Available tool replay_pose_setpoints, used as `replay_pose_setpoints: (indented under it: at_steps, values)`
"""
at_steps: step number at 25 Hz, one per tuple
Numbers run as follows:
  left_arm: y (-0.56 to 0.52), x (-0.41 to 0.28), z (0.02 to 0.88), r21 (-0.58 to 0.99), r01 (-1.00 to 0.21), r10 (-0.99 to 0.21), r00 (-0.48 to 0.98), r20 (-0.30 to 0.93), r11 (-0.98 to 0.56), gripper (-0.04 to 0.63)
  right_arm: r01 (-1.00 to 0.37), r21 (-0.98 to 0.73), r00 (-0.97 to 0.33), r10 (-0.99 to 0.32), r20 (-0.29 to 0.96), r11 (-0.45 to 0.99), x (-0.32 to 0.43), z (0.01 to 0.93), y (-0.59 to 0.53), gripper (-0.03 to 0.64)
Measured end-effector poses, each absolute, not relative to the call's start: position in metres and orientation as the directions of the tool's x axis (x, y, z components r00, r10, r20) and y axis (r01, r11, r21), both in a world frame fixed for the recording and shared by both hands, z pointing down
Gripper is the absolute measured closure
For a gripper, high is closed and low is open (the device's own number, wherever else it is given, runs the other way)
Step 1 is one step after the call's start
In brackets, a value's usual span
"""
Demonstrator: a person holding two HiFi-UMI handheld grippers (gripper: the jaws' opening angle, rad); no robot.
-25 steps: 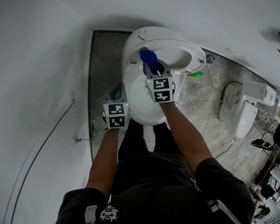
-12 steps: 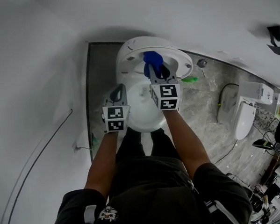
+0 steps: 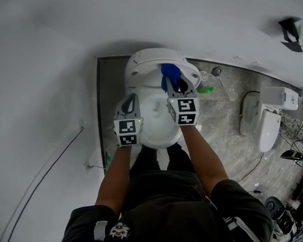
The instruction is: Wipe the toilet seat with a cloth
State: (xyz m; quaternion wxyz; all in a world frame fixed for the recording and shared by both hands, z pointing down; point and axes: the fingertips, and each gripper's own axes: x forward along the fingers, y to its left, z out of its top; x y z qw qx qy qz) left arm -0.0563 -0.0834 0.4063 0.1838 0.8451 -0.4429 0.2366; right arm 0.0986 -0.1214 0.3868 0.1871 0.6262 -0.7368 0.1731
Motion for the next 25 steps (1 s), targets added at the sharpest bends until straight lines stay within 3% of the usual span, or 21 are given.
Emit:
replay_pose_setpoints:
  at_steps: [3,6,10,18,25]
  values:
    - [-0.097,-0.049,0.393,0.040,-0.819,-0.671,0.496,0.550,-0.573,0.580,-0.990,-0.030,-0.135,-0.860,0.493,0.138,0.113,0.380,-0.105,0.522]
    - [-0.114,-0.042,0.388,-0.040,-0.784,-0.664,0.496,0.559,-0.619,0.476,-0.988,-0.058,-0.152,-0.852,0.501,0.143,0.119,0.375,-0.087,0.522]
    - [-0.137,-0.027,0.389,-0.155,-0.700,-0.637,0.504,0.584,-0.697,0.390,-0.983,-0.088,-0.186,-0.845,0.501,0.163,0.116,0.369,-0.064,0.522]
    - [-0.158,0.015,0.389,-0.376,-0.496,-0.610,0.491,0.622,-0.783,0.374,-0.973,-0.130,-0.231,-0.802,0.551,0.191,0.114,0.385,-0.006,0.522]
    - [-0.155,0.018,0.394,-0.424,-0.449,-0.610,0.459,0.645,-0.786,0.360,-0.966,-0.148,-0.259,-0.794,0.549,0.212,0.122,0.383,0.014,0.522]
